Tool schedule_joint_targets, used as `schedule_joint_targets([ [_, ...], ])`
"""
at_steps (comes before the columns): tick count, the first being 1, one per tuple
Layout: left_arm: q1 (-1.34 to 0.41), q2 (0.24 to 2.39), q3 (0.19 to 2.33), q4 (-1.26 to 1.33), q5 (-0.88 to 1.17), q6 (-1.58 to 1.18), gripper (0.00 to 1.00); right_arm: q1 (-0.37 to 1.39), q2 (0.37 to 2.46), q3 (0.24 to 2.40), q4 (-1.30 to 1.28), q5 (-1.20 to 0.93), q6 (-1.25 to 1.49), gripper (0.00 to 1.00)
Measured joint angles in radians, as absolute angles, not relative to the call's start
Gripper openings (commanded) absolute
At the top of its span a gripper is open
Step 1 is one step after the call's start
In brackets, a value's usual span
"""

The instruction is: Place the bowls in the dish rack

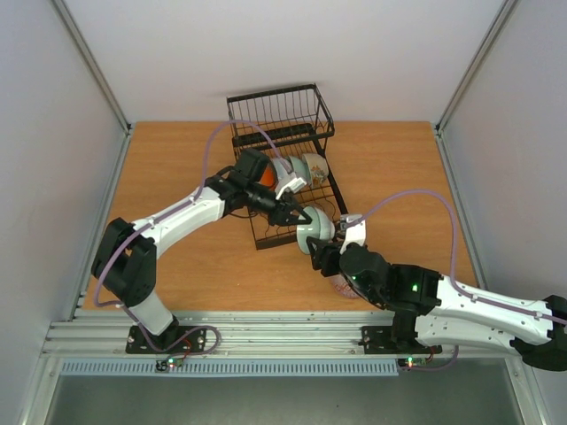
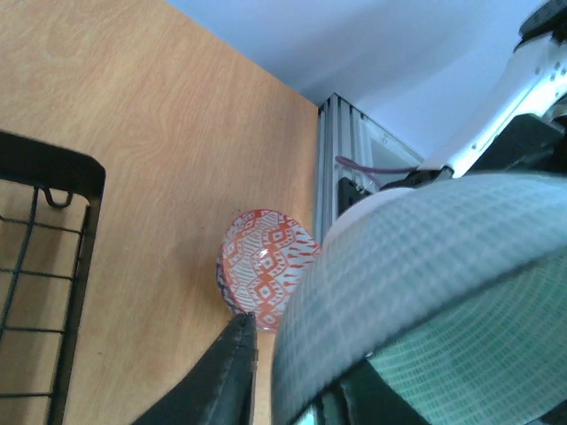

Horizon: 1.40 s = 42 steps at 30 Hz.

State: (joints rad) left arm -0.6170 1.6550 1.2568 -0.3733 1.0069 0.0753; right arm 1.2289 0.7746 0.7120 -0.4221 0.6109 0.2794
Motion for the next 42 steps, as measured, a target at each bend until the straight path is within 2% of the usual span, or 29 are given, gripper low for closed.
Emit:
schedule_joint_targets([
  [1, -0.617, 1.655, 1.257, -0.373, 1.004, 0.072, 0.39, 1.23, 0.778, 0.721, -0.441, 0.612, 0.263, 0.01],
  [3, -0.62, 1.655, 1.257, -0.372, 0.983, 0.056, 0.48, 1.236, 0.794, 0.746, -0.485, 0.611, 0.239, 0.01],
  [8, -0.621, 1.651, 1.26, -0.382, 0.83, 0.053, 0.59, 1.229, 0.907, 0.882, -0.63, 0.656, 0.183, 0.01],
  [15, -0.622, 1.596, 1.276, -0.398, 0.527, 0.086, 0.62, 1.116, 1.051, 1.001, -0.704, 0.655, 0.086, 0.01],
  [23, -0.497, 1.527, 1.293, -0.406, 0.25, 0.098, 0.63, 0.878, 1.279, 1.119, -0.723, 0.569, -0.036, 0.01],
  [31, -0.442, 1.452, 1.293, -0.407, 0.184, 0.098, 0.64, 0.825, 1.59, 1.3, -0.754, 0.542, -0.13, 0.01],
  [42, -0.439, 1.445, 1.293, -0.41, 0.187, 0.097, 0.64, 0.825, 1.773, 1.455, -0.904, 0.669, -0.154, 0.02],
])
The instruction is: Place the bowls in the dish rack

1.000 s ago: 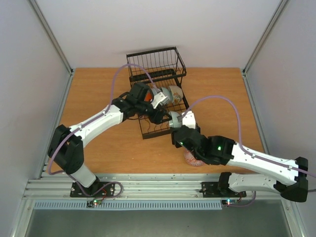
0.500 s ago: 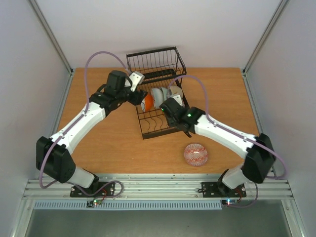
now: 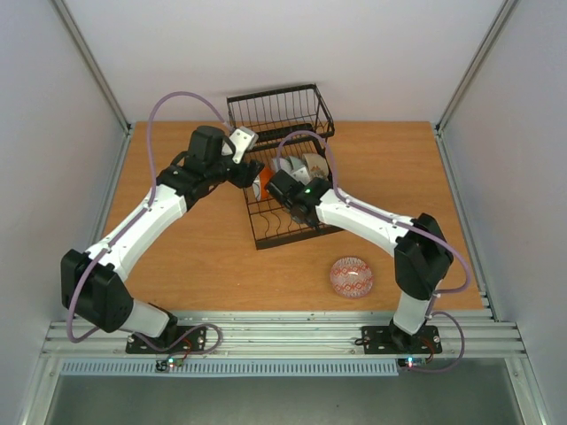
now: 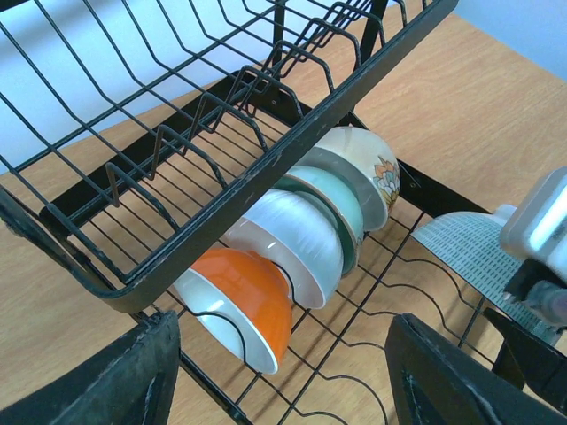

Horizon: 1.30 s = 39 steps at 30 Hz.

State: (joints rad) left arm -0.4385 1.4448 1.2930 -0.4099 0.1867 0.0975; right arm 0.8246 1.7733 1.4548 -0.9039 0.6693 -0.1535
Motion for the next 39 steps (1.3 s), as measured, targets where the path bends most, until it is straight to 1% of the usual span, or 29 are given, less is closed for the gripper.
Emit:
schedule_joint_targets([
  [6, -0.439, 1.445, 1.293, -0.41, 0.192, 0.097, 0.64, 0.824, 1.866, 1.494, -1.001, 0.727, -0.136, 0.02],
  [12, -0.438, 1.444, 1.293, -0.411, 0.193, 0.097, 0.64, 0.821, 1.964, 1.539, -1.04, 0.767, -0.131, 0.02],
  [22, -0.437, 1.424, 1.293, -0.41, 0.193, 0.097, 0.64, 0.797, 2.128, 1.638, -1.114, 0.845, -0.102, 0.07],
  [24, -0.436, 1.423, 1.293, -0.41, 0.194, 0.097, 0.64, 0.799, 2.143, 1.654, -1.132, 0.857, -0.094, 0.11],
  [26, -0.436, 1.423, 1.293, -0.411, 0.194, 0.097, 0.64, 0.799, 2.152, 1.664, -1.143, 0.86, -0.087, 0.18],
  [27, -0.435, 1.423, 1.293, -0.41, 0.194, 0.097, 0.64, 0.799, 2.156, 1.667, -1.147, 0.863, -0.085, 0.24],
  [29, -0.435, 1.423, 1.293, -0.411, 0.195, 0.097, 0.64, 0.799, 2.161, 1.67, -1.151, 0.87, -0.083, 0.46],
  [31, -0.435, 1.423, 1.293, -0.41, 0.195, 0.097, 0.64, 0.799, 2.161, 1.67, -1.151, 0.871, -0.083, 0.65],
  [33, -0.435, 1.424, 1.293, -0.411, 0.196, 0.097, 0.64, 0.799, 2.161, 1.669, -1.151, 0.871, -0.083, 0.88],
  [34, -0.435, 1.424, 1.293, -0.411, 0.196, 0.097, 0.64, 0.799, 2.161, 1.669, -1.15, 0.87, -0.083, 0.96],
  [35, -0.435, 1.424, 1.293, -0.411, 0.197, 0.097, 0.64, 0.799, 2.161, 1.668, -1.142, 0.865, -0.083, 0.98],
  [39, -0.435, 1.425, 1.293, -0.41, 0.197, 0.097, 0.64, 0.792, 2.16, 1.636, -1.09, 0.834, -0.092, 0.99],
])
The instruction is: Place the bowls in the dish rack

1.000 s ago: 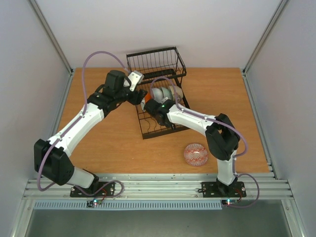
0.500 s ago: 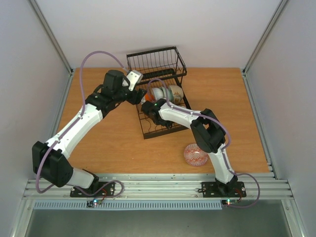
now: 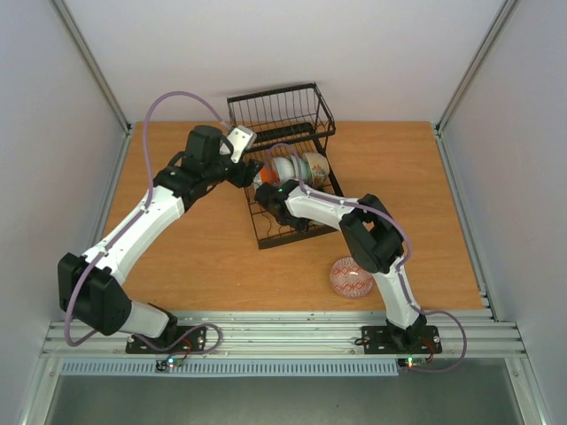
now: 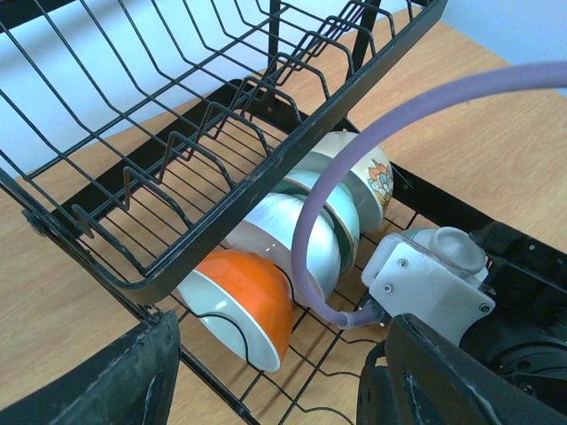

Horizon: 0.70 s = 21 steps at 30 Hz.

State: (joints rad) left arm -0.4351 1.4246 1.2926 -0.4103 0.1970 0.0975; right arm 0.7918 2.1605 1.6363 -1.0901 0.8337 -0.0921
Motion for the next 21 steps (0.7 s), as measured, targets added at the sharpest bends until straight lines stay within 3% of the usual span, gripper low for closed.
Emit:
schedule_joint_targets([
  [9, -0.435, 1.427, 1.293, -0.411, 0.197, 0.098, 0.64, 0.792, 2.087, 1.543, -0.979, 0.754, -0.131, 0.99],
  [15, -0.435, 1.427, 1.293, -0.411, 0.202, 0.098, 0.64, 0.794, 1.857, 1.394, -0.828, 0.535, -0.179, 0.99],
  [21, -0.434, 1.427, 1.293, -0.413, 0.221, 0.098, 0.64, 0.805, 1.702, 1.386, -0.75, 0.406, -0.199, 0.99],
])
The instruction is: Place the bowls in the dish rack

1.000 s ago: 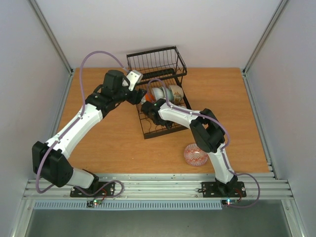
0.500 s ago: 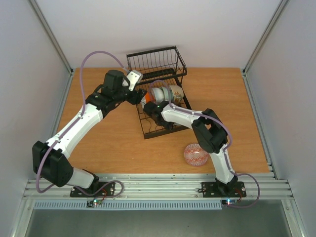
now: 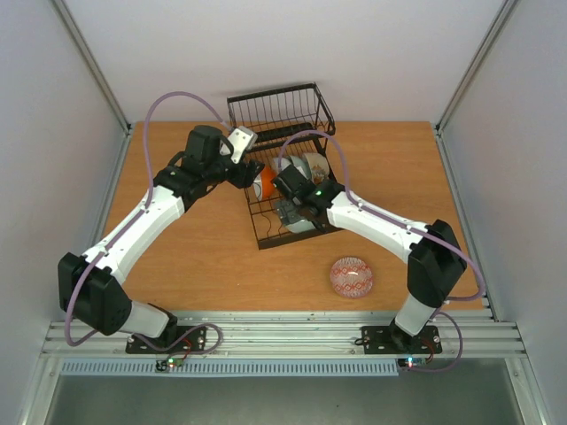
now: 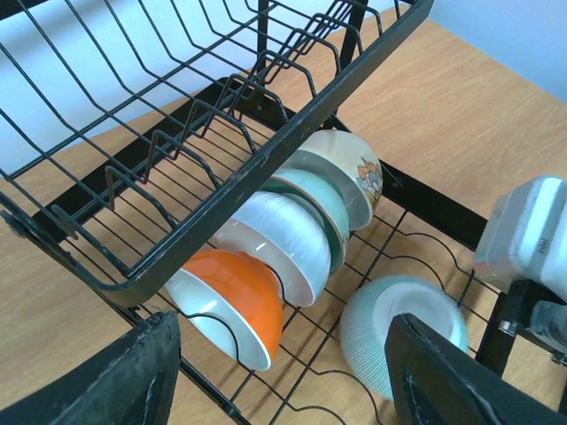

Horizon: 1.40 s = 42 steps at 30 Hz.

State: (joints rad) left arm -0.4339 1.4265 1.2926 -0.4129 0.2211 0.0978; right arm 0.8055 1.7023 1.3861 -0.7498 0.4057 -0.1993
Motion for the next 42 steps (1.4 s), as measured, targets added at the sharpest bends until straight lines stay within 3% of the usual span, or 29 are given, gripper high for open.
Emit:
schedule_joint_targets([
  [10, -0.439, 1.432, 1.294, -0.43, 0.26, 0.102, 0.63, 0.805, 1.646, 1.299, -0.733, 0.417, -0.164, 0.99],
  [31, -0.912, 1.83, 1.471, -0.618, 0.253, 0.185, 0.61, 0.803, 0.62, 0.823, -1.102, 0.551, 0.394, 0.99],
  [37, -0.983, 1.936, 1.511, -0.653, 0.254, 0.191, 0.6, 0.803, 0.412, 0.794, -1.165, 0.618, 0.49, 0.99],
  [42, -1.044, 2.005, 1.561, -0.677, 0.26, 0.191, 0.6, 0.803, 0.356, 0.788, -1.198, 0.644, 0.52, 0.99],
])
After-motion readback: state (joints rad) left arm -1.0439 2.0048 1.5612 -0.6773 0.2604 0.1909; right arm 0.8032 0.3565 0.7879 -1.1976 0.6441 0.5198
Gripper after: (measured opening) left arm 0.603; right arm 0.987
